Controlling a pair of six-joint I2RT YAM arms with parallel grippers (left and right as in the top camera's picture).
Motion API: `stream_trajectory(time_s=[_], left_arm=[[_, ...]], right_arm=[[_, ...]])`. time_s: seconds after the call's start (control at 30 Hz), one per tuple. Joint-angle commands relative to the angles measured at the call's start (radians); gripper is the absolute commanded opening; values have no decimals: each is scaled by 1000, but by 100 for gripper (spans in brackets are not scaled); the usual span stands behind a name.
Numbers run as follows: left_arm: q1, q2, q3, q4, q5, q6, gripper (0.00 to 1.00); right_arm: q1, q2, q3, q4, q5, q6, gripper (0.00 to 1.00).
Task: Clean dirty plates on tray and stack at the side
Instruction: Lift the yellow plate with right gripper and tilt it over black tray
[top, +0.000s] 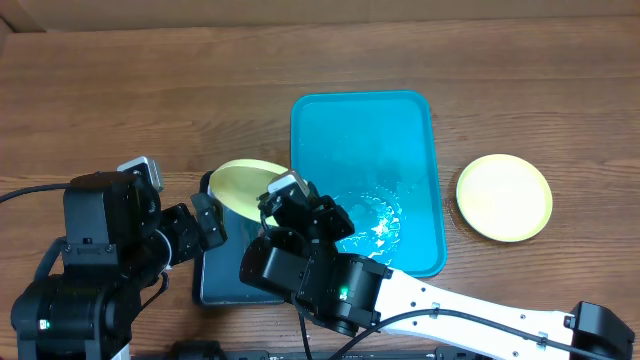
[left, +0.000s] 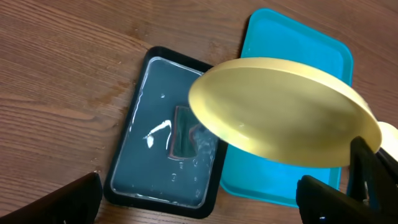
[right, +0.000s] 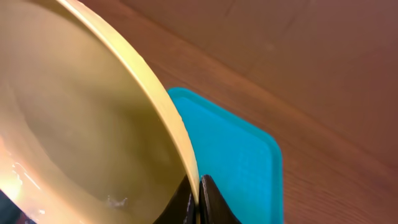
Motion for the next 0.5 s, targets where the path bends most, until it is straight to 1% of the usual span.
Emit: stream_trajectory(time_s=[0.0, 0.13, 0.47], left_arm=[[8, -2, 14, 3, 6, 18, 100], [8, -2, 14, 3, 6, 18, 100], [8, -2, 14, 3, 6, 18, 100]], right_arm=[[6, -19, 34, 19, 63, -35, 4], [6, -19, 35, 49, 63, -79, 4], [6, -19, 35, 63, 63, -79, 4]])
